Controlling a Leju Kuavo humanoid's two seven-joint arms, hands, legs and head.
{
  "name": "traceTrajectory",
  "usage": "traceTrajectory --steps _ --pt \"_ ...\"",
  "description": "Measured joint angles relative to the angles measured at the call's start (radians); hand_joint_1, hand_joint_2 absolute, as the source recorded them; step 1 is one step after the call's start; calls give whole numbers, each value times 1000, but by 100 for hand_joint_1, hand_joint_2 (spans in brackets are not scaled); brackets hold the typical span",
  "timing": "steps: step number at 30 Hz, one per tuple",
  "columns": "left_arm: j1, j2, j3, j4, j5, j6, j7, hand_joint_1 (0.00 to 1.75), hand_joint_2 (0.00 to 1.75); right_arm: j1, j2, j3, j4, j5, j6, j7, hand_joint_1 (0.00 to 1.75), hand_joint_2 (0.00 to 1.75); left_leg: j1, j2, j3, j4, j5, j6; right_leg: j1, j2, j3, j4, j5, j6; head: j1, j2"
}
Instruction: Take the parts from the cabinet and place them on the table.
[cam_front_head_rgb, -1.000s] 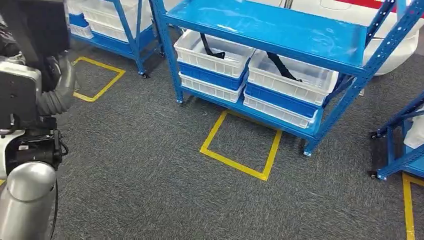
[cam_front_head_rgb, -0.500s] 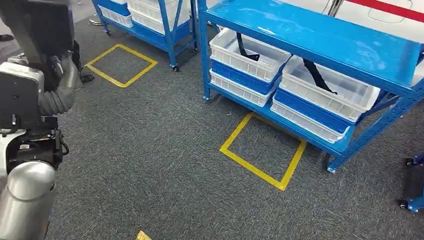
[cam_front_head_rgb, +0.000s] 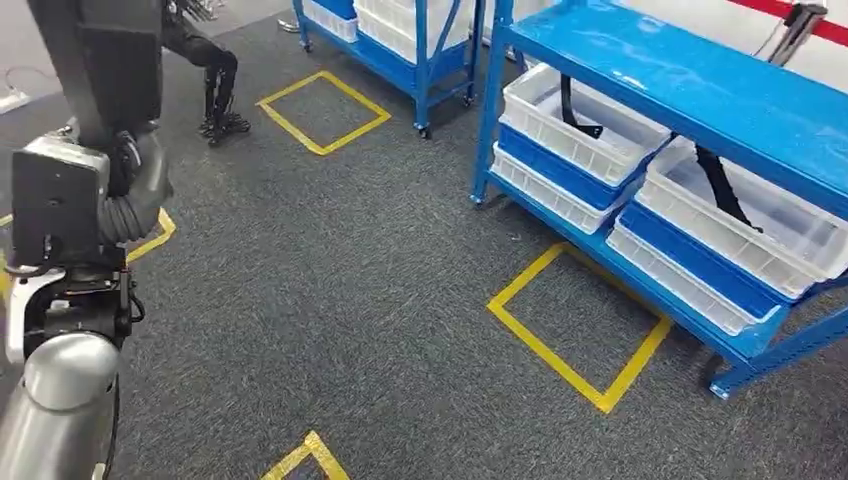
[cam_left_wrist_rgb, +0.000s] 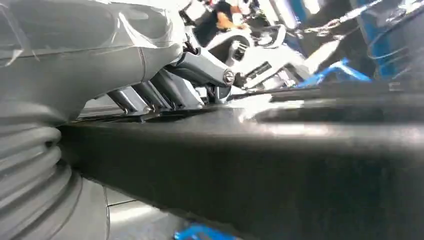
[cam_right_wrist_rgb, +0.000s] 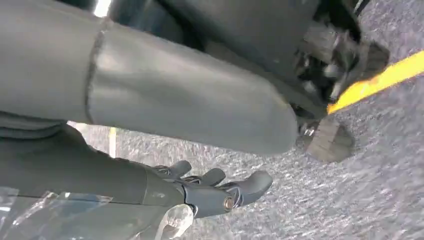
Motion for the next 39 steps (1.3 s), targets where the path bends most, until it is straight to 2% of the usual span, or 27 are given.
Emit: traceTrajectory --steps 1,3,4,5,7,9,11,12,13,14,16,18,19,21,22,23,25,26,28,29,30,31,34,35,36,37,39 --pt "1 1 0 0 -4 -9 3 175 175 -2 -2 0 0 1 1 0 0 0 -3 -6 -4 0 -2 4 -2 -6 3 0 -1 2 2 0" --pt "-3 8 -3 0 -17 -36 12 175 175 -3 3 2 0 0 0 2 0 0 -6 -33 -9 -1 3 24 -12 -25 6 -1 -5 12 1 0" --pt "-7 8 -3 0 -21 -37 14 175 175 -3 3 2 0 -3 -4 0 0 0 -5 -45 -8 -2 6 29 -19 33 -2 20 -31 17 4 0" --pt "-14 10 -5 0 -24 -40 14 175 175 -3 3 3 0 -6 -7 -5 0 0 -6 -52 -10 -2 8 38 -19 76 -30 88 -78 15 5 0" --pt "-22 9 -7 0 -31 -44 13 175 175 0 3 5 0 -9 -9 -9 0 0 -13 -73 -11 -2 9 44 -13 101 -118 279 -163 11 6 0" --pt "-23 9 -12 0 -32 -45 14 175 175 1 3 6 0 -9 -9 -10 0 0 -23 -99 -12 -1 9 47 -10 102 -174 384 -185 2 7 0" --pt "-24 9 -14 0 -32 -45 14 175 175 0 3 6 0 -8 -9 -11 0 0 -28 -125 -11 -1 10 48 -4 107 -147 311 -129 -12 7 0" --pt "-27 10 -16 0 -32 -45 14 175 175 0 3 6 0 -9 -9 -11 0 0 -30 -143 -9 -1 10 48 0 120 -94 193 -66 -23 7 0" --pt "-30 10 -16 0 -33 -46 14 175 175 0 3 6 0 -8 -9 -11 0 0 -30 -157 -6 -1 10 48 2 150 -44 85 -14 -33 7 0" --pt "-31 10 -17 0 -33 -45 14 175 175 1 -4 6 0 -9 -9 -11 0 0 -27 -165 -9 -2 11 46 2 223 -18 28 -10 -40 6 0" --pt "-35 10 -21 0 -32 -46 14 175 175 -2 -1 6 0 -8 -9 -11 0 0 -24 -186 -18 -1 15 39 5 194 -19 23 -3 -35 8 0" --pt "-35 10 -21 0 -32 -46 14 175 175 -8 -1 6 0 -8 -9 -11 0 0 -17 -208 -21 -7 21 28 11 174 -18 23 -4 -36 9 0" --pt "-35 11 -22 0 -34 -46 13 175 175 -10 0 6 0 -5 -9 -10 0 0 -23 -224 -24 -9 25 21 7 157 -16 13 2 -42 8 0" --pt "-38 14 -23 0 -51 -47 13 175 175 -9 0 6 0 13 -9 5 0 0 -28 -113 -60 65 -30 20 3 126 -11 4 8 -50 3 0" --pt "-37 14 -23 0 -56 -46 13 175 175 -9 0 8 0 25 -10 13 0 0 -29 -92 -86 122 -58 16 4 116 -11 4 7 -51 3 0" --pt "-34 14 -26 0 -60 -46 14 175 175 -10 -1 15 0 54 -17 29 0 0 -26 -75 -136 230 -105 10 6 99 -11 5 6 -53 3 0" --pt "-28 14 -26 0 -58 -48 12 175 175 -17 -3 36 0 119 -28 68 0 0 -22 -71 -191 349 -141 3 7 74 -13 5 5 -54 3 0" --pt "-27 14 -27 0 -56 -55 7 175 175 -27 -9 49 0 153 -39 88 0 0 -20 -70 -185 335 -125 1 7 57 -13 5 5 -53 3 0" --pt "-29 14 -29 0 -68 -70 5 175 175 -45 -21 66 0 167 -54 101 0 0 -19 -59 -109 196 -59 1 7 36 -12 5 3 -51 3 0" --pt "-32 14 -29 0 -75 -76 6 175 175 -60 -35 74 -1 163 -68 101 0 0 -21 -24 -33 57 -6 5 7 24 -10 5 1 -48 3 0" --pt "-35 14 -28 -1 -78 -82 8 175 175 -69 -46 75 -1 154 -74 98 0 0 -26 26 2 -8 3 10 10 17 -8 5 0 -45 3 0" --pt "-37 14 -27 -1 -79 -88 9 175 175 -80 -57 75 -1 146 -79 94 0 0 -35 18 7 -16 8 21 16 10 -9 7 -4 -39 5 0" --pt "-37 15 -25 -1 -75 -114 5 175 175 -117 -90 77 -8 155 -80 94 0 0 -40 -18 -1 -15 11 33 13 -22 -5 8 -6 -28 5 0" --pt "-38 15 -24 -3 -70 -124 1 175 175 -124 -98 77 -11 160 -82 95 0 0 -33 -30 4 -21 17 43 10 -19 -7 12 -15 -19 5 0" --pt "-41 14 -26 -5 -64 -130 -4 175 175 -128 -110 77 -11 164 -84 96 0 0 -30 -37 4 -21 19 44 5 27 -10 31 -32 -15 6 0" --pt "-48 14 -27 -6 -51 -144 -11 175 175 -130 -112 78 -14 168 -85 96 0 0 -27 -50 2 -21 20 52 1 78 -46 113 -83 -12 6 0" --pt "-52 10 -30 -6 -22 -165 -18 175 175 -129 -119 78 -16 174 -83 95 0 0 -27 -68 1 -21 22 54 0 100 -119 269 -151 -6 7 0"
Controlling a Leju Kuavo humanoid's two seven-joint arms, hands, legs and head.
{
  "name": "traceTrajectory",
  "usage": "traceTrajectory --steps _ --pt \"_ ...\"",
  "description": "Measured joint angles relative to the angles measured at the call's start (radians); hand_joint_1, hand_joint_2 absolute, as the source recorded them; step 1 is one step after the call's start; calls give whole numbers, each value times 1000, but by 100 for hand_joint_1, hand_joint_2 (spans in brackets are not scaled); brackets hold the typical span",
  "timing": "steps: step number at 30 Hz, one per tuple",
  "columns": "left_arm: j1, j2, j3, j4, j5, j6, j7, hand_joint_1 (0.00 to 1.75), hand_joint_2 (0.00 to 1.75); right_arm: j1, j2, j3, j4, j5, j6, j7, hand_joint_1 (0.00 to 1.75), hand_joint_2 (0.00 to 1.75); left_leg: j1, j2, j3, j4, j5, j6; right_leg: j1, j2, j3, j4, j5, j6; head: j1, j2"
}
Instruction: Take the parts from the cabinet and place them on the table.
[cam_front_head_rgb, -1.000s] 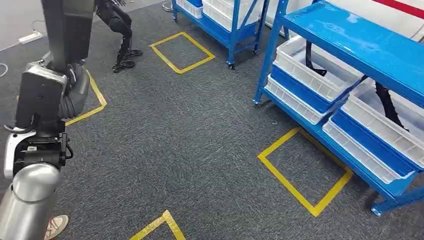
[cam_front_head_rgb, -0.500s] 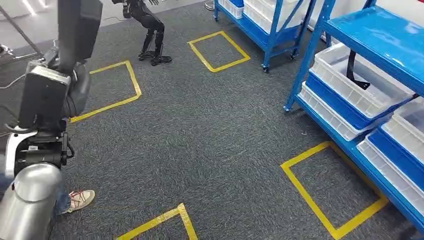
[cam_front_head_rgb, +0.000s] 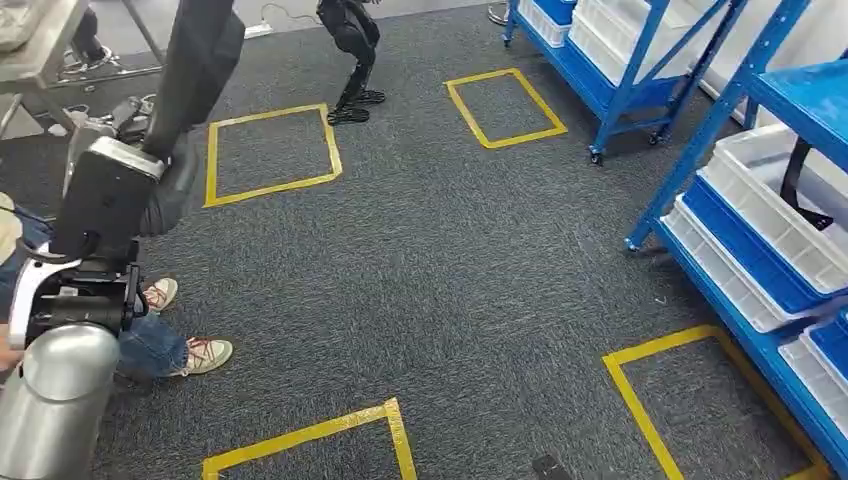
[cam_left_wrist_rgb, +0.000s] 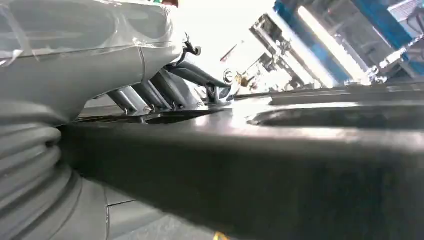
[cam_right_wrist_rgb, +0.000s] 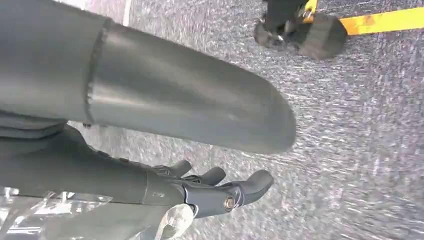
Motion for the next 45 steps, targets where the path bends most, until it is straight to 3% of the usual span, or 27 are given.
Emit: traceTrajectory --steps 1,2,5,6,7,11,12,13,14,15,17,18,19,21,22,23,27,28,30,32,34,36,37,38,39,44,45 --pt "0 -1 -3 0 31 -19 -8 175 175 1 -2 0 0 2 2 -1 0 0 0 -19 0 1 0 0 -1 3 -53 103 -29 2 0 0" --pt "0 -1 -6 0 46 -27 -11 175 175 1 -2 0 0 3 5 -2 0 0 0 -31 0 1 0 0 -1 3 -65 120 -24 1 0 0" --pt "-7 -2 -12 0 76 -41 -10 175 175 4 -1 0 -1 3 5 -3 0 0 4 -73 3 5 -1 -2 -14 14 13 -71 99 6 1 0" --pt "-16 -2 -14 0 80 -43 -10 175 175 9 -1 0 -1 2 5 -3 0 0 9 -93 0 15 -6 -11 -30 64 74 -212 159 15 1 0" --pt "-20 -2 -15 0 81 -43 -11 175 175 14 2 0 -1 3 5 -3 0 0 7 -104 -12 18 -8 -18 -36 125 85 -219 140 25 2 0" --pt "-25 -2 -22 -2 86 -46 -10 175 175 12 10 0 -1 0 20 -8 0 0 16 -146 -28 21 4 -37 -19 69 78 -216 144 5 -2 0" --pt "-25 -1 -22 -2 89 -46 -10 175 175 13 12 0 -1 0 22 -12 0 0 18 -132 -35 28 -3 -40 -24 47 79 -223 147 -8 -2 0" --pt "-28 1 -21 -3 92 -45 -10 175 175 14 12 0 -1 0 22 -13 0 0 7 -64 -50 63 -26 -41 -20 35 78 -222 149 -16 -5 0" --pt "-29 1 -22 -3 95 -45 -10 175 175 18 12 0 -1 -1 22 -17 0 0 5 -33 -71 107 -52 -43 -18 27 77 -222 150 -20 -5 0" --pt "-30 1 -23 -3 98 -43 -10 175 175 22 12 0 -1 -1 22 -21 0 0 6 -5 -129 240 -112 -44 -13 8 76 -222 150 -23 -5 0" --pt "-23 2 -23 -3 99 -42 -10 175 175 25 12 0 -1 -1 23 -25 0 0 5 -1 -197 391 -162 -42 -7 -19 74 -222 149 -25 -6 0" --pt "-20 2 -23 -3 99 -42 -10 175 175 25 13 0 -1 -1 23 -27 0 0 5 0 -200 400 -159 -41 -5 -31 74 -222 148 -26 -5 0" --pt "-18 2 -23 -3 99 -42 -11 175 175 25 13 0 -1 -1 23 -27 0 0 4 0 -185 372 -144 -38 -4 -42 74 -222 147 -27 -5 0" --pt "-19 2 -22 -3 99 -40 -11 175 175 22 18 0 -1 -1 26 -29 0 0 -4 15 -75 173 -62 -25 0 -69 78 -222 145 -29 -5 0" --pt "-21 2 -21 -3 99 -38 -13 175 175 21 19 0 -1 -1 26 -29 0 0 -12 53 -11 59 -24 -15 1 -81 82 -222 144 -29 -5 0" --pt "-19 2 -19 -3 99 -35 -16 175 175 22 19 0 -1 0 26 -29 0 0 -26 100 0 34 -41 -8 2 -90 83 -229 144 -27 -5 0" --pt "-19 4 -17 -3 101 -24 -27 175 175 24 24 0 -1 -1 33 -26 0 0 -32 58 -6 19 -24 -1 1 -135 93 -238 146 -13 -9 0" --pt "-18 4 -14 -4 101 -24 -27 175 175 24 25 0 -2 -1 35 -26 0 0 -18 44 11 5 -16 6 5 -134 92 -236 137 -5 -9 0" --pt "-22 5 -15 -7 101 -22 -28 175 175 33 25 0 -2 -2 38 -29 0 0 -13 25 14 2 -10 13 -6 -21 60 -146 80 1 -8 0" --pt "-17 5 -18 -7 103 -22 -28 175 175 41 25 0 -2 -2 40 -28 0 0 -13 -1 13 2 -10 15 -7 6 -25 25 6 5 -6 0" --pt "-14 5 -19 -7 104 -22 -29 175 175 45 25 0 -2 -6 43 -29 0 0 -13 -27 12 2 -9 16 -6 6 -79 122 -13 7 -6 0" --pt "-15 5 -19 -7 110 -22 -30 175 175 47 26 0 -2 -7 53 -29 0 0 -10 -58 13 5 -10 15 -11 7 -46 36 57 8 -7 0" --pt "-17 4 -20 -7 117 -22 -32 175 175 47 26 0 -2 -7 58 -29 0 0 -8 -73 14 8 -11 13 -14 13 0 -62 110 10 -6 0" --pt "-20 4 -20 -7 121 -22 -38 175 175 49 26 0 -2 -7 61 -30 0 0 -4 -89 13 16 -16 6 -22 42 60 -190 171 14 -7 0" --pt "-23 4 -20 -7 123 -22 -41 175 175 54 29 0 -2 -7 63 -30 0 0 -4 -98 5 19 -18 -1 -28 98 76 -220 150 18 -7 0" --pt "-30 5 -22 -6 133 -22 -46 175 175 44 39 -1 -3 -8 71 -37 0 0 2 -132 -18 24 -12 -23 -20 40 67 -222 160 -10 -7 0" --pt "-32 5 -21 -6 133 -22 -46 175 175 43 36 -2 -3 -7 71 -36 0 0 -5 -57 -26 49 -31 -27 -18 30 67 -223 162 -16 -9 0"
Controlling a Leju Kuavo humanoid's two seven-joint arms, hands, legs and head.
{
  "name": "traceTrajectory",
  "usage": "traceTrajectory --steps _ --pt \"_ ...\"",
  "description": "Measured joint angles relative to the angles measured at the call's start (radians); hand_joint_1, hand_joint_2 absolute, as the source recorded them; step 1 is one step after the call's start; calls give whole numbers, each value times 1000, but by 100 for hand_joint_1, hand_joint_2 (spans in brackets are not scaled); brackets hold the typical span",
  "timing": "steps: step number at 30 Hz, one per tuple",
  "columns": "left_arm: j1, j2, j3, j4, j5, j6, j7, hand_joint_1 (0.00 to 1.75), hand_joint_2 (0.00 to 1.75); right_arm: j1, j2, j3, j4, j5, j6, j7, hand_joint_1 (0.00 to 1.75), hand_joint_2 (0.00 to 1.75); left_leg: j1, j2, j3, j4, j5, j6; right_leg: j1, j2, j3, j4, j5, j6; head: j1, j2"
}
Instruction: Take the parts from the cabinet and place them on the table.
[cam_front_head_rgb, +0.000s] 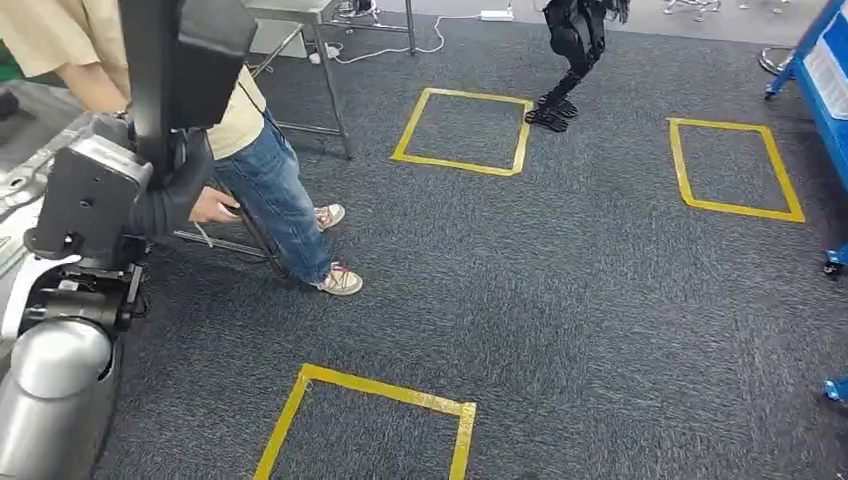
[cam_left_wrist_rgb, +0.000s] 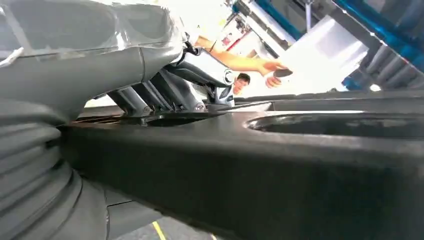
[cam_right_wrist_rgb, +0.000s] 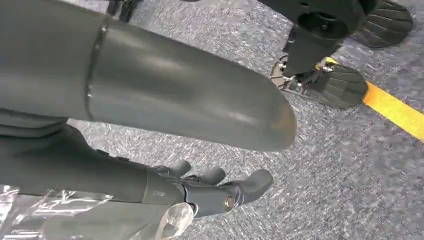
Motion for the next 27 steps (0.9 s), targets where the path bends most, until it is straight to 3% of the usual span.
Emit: traceTrajectory --steps 1,2,3,4,5,6,7,8,9,10,11,14,15,16,17,18,19,20,21,23,24,25,26,27 --pt "-3 0 0 0 0 0 0 175 175 2 0 0 0 0 0 0 0 0 0 42 -28 64 -37 -5 2 -11 -2 0 -1 -7 -1 0" --pt "-3 -1 -1 0 0 0 0 175 175 5 0 0 0 0 0 0 0 0 1 54 -58 130 -69 -8 4 -20 -2 0 -1 -9 -1 0" --pt "0 -1 -2 1 0 0 0 175 175 7 0 0 0 0 0 0 0 0 2 58 -110 242 -117 -11 5 -35 -3 0 -1 -10 -2 0" --pt "2 -1 -3 2 1 0 0 175 175 8 0 0 0 0 1 0 0 0 2 58 -147 321 -147 -12 6 -47 -4 0 -2 -10 -2 0" --pt "3 -1 -3 2 1 0 0 175 175 9 0 -1 0 0 3 0 0 0 2 59 -164 357 -153 -12 7 -57 -4 0 -2 -11 -2 0" --pt "3 -1 -3 4 4 0 0 175 175 9 0 -1 0 -1 4 0 0 0 2 60 -157 339 -135 -11 8 -73 -4 0 -3 -11 -2 0" --pt "3 -1 -3 5 5 0 0 175 175 9 1 -1 0 -2 7 0 0 0 2 61 -131 289 -108 -9 9 -82 -3 0 -3 -12 -2 0" --pt "2 -1 -3 5 8 1 0 175 175 8 2 -1 0 -2 8 -1 0 0 -1 71 -63 159 -52 -1 11 -97 -1 0 -4 -13 -2 0" --pt "-1 -1 -2 5 8 2 0 175 175 7 4 -1 0 -2 9 -1 0 0 -7 93 -7 57 -13 9 13 -108 2 0 -5 -13 -2 0" --pt "-4 -1 -2 5 9 2 0 175 175 8 5 -1 0 -2 10 -2 0 0 -16 136 31 -10 5 20 13 -115 5 0 -6 -13 -2 0" --pt "-7 -1 -2 5 11 4 0 175 175 8 8 -2 0 -2 10 -3 0 0 -25 147 31 -30 -1 23 18 -131 4 0 -8 -8 -1 0" --pt "-9 0 -1 6 18 14 0 175 175 5 13 -3 0 -5 12 -5 0 0 -29 110 25 -31 2 32 16 -163 11 -6 -9 2 -1 0" --pt "-9 0 0 6 18 16 0 175 175 5 14 -4 0 -6 13 -5 0 0 -20 96 41 -46 14 38 21 -170 12 -6 -14 8 -1 0" --pt "-12 -2 -1 6 19 20 -2 175 175 7 12 -4 0 -7 13 -5 0 0 -12 80 43 -56 21 39 14 -103 7 22 -34 14 0 0" --pt "-16 -1 -2 8 20 21 -1 175 175 10 13 -4 0 -10 13 -7 0 0 -7 76 43 -55 24 46 12 -60 -19 81 -72 15 1 0" --pt "-15 -2 -2 8 20 23 -1 175 175 15 12 -5 0 -11 12 -7 0 0 -6 68 43 -55 24 46 12 -41 -46 138 -101 17 2 0" --pt "-13 -3 -5 9 23 24 0 175 175 17 12 -5 0 -10 11 -8 0 0 -5 51 41 -55 24 46 10 -27 -100 250 -148 21 3 0" --pt "-10 -3 -6 10 23 25 0 175 175 20 12 -5 0 -8 10 -7 0 0 -5 38 41 -55 24 46 9 -26 -134 316 -167 24 5 0" --pt "-7 -3 -7 10 23 25 0 175 175 21 12 -5 0 -8 10 -7 0 0 -4 27 41 -54 24 45 8 -26 -148 336 -165 25 5 0" --pt "-3 -3 -9 14 23 26 0 175 175 23 12 -5 0 -5 9 -7 0 0 2 -6 41 -51 24 42 3 -24 -105 236 -92 30 5 0" --pt "-3 -3 -10 14 25 27 0 175 175 23 11 -5 0 -5 9 -7 0 0 8 -24 41 -43 19 35 -4 -10 -47 114 -32 37 5 0" --pt "-3 -3 -10 14 25 27 0 175 175 25 10 -5 0 -5 10 -8 0 0 12 -35 37 -32 13 25 -15 26 -3 23 4 47 5 0" --pt "-3 -3 -10 14 25 28 -1 175 175 31 12 -4 0 -5 10 -8 0 0 11 -40 32 -27 9 18 -18 68 2 13 -16 56 5 0" --pt "-3 -3 -9 16 25 29 0 175 175 29 16 -5 0 -4 11 -10 0 0 8 -53 18 -13 7 11 -14 50 -5 12 -11 33 8 0"
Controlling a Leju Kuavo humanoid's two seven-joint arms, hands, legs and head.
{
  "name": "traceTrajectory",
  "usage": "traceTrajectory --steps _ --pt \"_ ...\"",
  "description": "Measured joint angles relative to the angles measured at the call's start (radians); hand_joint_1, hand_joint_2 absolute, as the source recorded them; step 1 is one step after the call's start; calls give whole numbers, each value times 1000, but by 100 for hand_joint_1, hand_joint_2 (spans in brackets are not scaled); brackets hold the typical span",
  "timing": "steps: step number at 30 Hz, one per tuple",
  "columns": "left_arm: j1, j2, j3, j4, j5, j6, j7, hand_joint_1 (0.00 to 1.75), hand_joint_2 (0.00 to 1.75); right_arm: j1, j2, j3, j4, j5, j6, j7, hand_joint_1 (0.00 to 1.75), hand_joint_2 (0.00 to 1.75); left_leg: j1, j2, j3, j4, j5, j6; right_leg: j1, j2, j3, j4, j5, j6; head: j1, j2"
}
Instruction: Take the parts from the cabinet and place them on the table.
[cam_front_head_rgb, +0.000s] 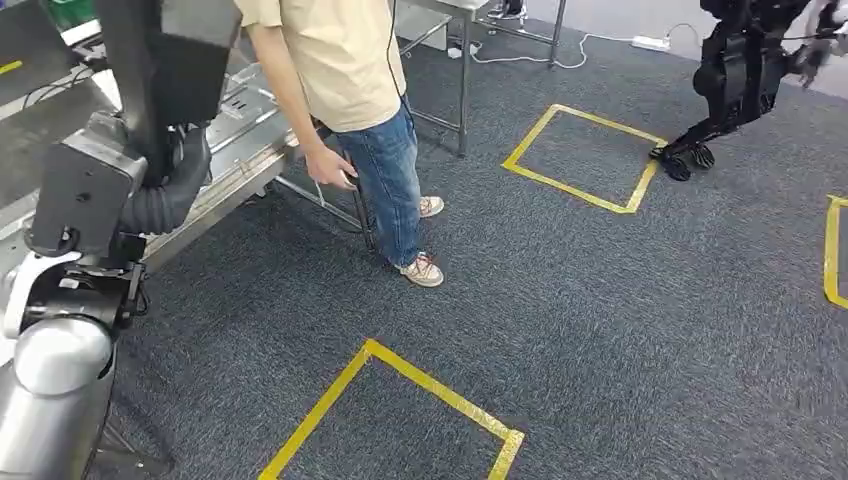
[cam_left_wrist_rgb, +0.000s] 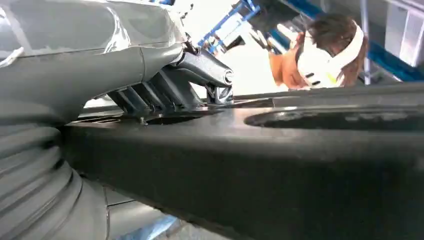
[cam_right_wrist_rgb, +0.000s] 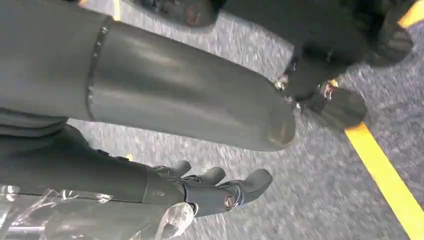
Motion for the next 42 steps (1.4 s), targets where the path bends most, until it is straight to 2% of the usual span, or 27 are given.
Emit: traceTrajectory --steps 3,4,5,6,8,9,10,11,13,14,15,19,20,21,26,27,28,29,30,31,32,33,36,37,39,40,42 --pt "4 0 -1 1 0 0 0 175 175 -10 3 0 0 0 1 -2 0 0 5 -22 -6 -8 6 -7 10 -30 -1 6 0 -20 -2 0" --pt "5 0 -1 2 0 0 0 175 175 -11 5 0 0 0 2 -3 0 0 8 -20 -8 -3 1 -9 4 -42 0 4 1 -27 -2 0" --pt "4 1 -1 2 0 0 0 175 175 -11 3 0 0 0 2 -3 0 0 -1 55 -19 25 -14 -12 7 -49 1 3 2 -34 -5 0" --pt "1 0 0 2 0 0 -1 175 175 -8 3 0 0 0 2 -3 0 0 -2 98 -49 87 -48 -17 10 -62 0 3 1 -38 -7 0" --pt "2 0 -1 2 0 0 0 175 175 -4 2 0 0 1 3 -7 0 0 0 114 -134 266 -128 -20 13 -88 0 3 -2 -43 -7 0" --pt "3 0 -1 2 0 0 0 175 175 -3 2 0 0 2 4 -9 0 0 -1 115 -171 342 -152 -20 15 -102 -1 4 -3 -45 -7 0" --pt "3 0 -1 3 1 0 0 175 175 -3 1 0 0 2 4 -9 0 0 -1 115 -186 366 -153 -18 16 -112 -1 4 -4 -46 -7 0" --pt "3 0 -1 3 2 0 0 175 175 -4 2 0 0 2 4 -9 0 0 -2 115 -177 344 -132 -13 20 -128 1 4 -5 -47 -7 0" --pt "0 0 -1 3 3 0 0 175 175 -7 2 0 0 3 5 -11 0 0 -12 127 -94 183 -53 7 27 -153 7 3 -9 -50 -7 0" --pt "-3 0 0 3 4 0 0 175 175 -7 2 0 0 3 6 -12 0 0 -29 177 -28 60 -7 32 29 -166 13 2 -11 -51 -7 0" --pt "-7 0 1 3 4 0 0 175 175 -7 8 0 0 3 6 -12 0 0 -45 240 -4 9 -5 48 30 -174 15 2 -14 -50 -7 0" --pt "-11 0 1 3 10 2 1 175 175 -12 9 0 0 3 5 -15 0 0 -46 187 -9 -8 0 37 37 -232 24 -4 -23 -35 -8 0" --pt "-11 0 2 3 10 3 1 175 175 -13 8 0 0 4 2 -15 0 0 -32 169 4 -20 10 32 38 -228 27 -3 -32 -26 -8 0" --pt "-11 0 1 3 10 3 1 175 175 -11 8 0 0 5 1 -15 0 0 -29 168 4 -21 11 31 35 -216 28 0 -34 -25 -8 0" --pt "-11 0 1 3 10 3 1 175 175 -11 8 0 0 5 1 -15 0 0 -29 167 5 -21 11 30 33 -208 28 3 -36 -24 -8 0" --pt "-17 0 1 4 10 4 0 175 175 -12 5 0 0 7 -2 -15 0 0 -28 152 4 -22 11 31 31 -146 13 45 -61 -18 -7 0" --pt "-17 0 0 5 10 4 2 175 175 -11 6 0 0 7 -2 -15 0 0 -27 149 4 -21 12 35 31 -126 -1 74 -77 -18 -7 0" --pt "-12 0 -4 7 13 4 4 175 175 -6 6 0 0 12 -12 -17 0 0 -24 105 3 -20 12 37 26 -79 -122 309 -167 -10 -3 0" --pt "-10 0 -4 8 13 4 5 175 175 -2 3 0 0 13 -13 -18 0 0 -15 50 5 -14 11 33 19 -75 -89 204 -69 -2 -3 0" --pt "-11 0 -4 8 13 4 5 175 175 -2 1 0 0 13 -13 -18 0 0 -10 36 5 -8 7 27 14 -61 -51 116 -23 3 -3 0" --pt "-11 0 -4 8 13 4 5 175 175 2 3 0 0 13 -12 -18 0 0 -7 19 0 4 -2 14 -2 4 -10 20 3 16 -2 0" --pt "-13 0 -3 8 13 5 5 175 175 0 5 0 0 13 -11 -19 0 0 -9 3 -15 16 -5 7 1 15 -10 17 -5 5 0 0" --pt "-12 0 -2 9 13 4 6 175 175 -10 5 0 0 14 -11 -20 0 0 -5 -20 -21 10 2 1 10 -22 -12 20 -6 -16 -2 0" --pt "-12 3 -2 9 13 4 7 175 175 -13 8 0 0 14 -8 -21 0 0 -2 -28 -25 13 -1 -2 3 -38 -11 19 -4 -24 -2 0" --pt "-15 4 0 9 14 3 7 175 175 -12 8 0 0 17 -3 -24 0 0 -9 69 -47 66 -28 -10 7 -50 -9 18 -4 -33 -8 0" --pt "-17 3 0 9 14 3 6 175 175 -10 8 0 0 22 -1 -25 0 0 -8 103 -92 157 -72 -18 8 -64 -8 18 -7 -40 -8 0" --pt "-14 3 0 9 21 3 6 175 175 -8 7 0 0 23 2 -26 0 0 -5 115 -166 302 -127 -21 10 -86 -8 18 -10 -44 -8 0"
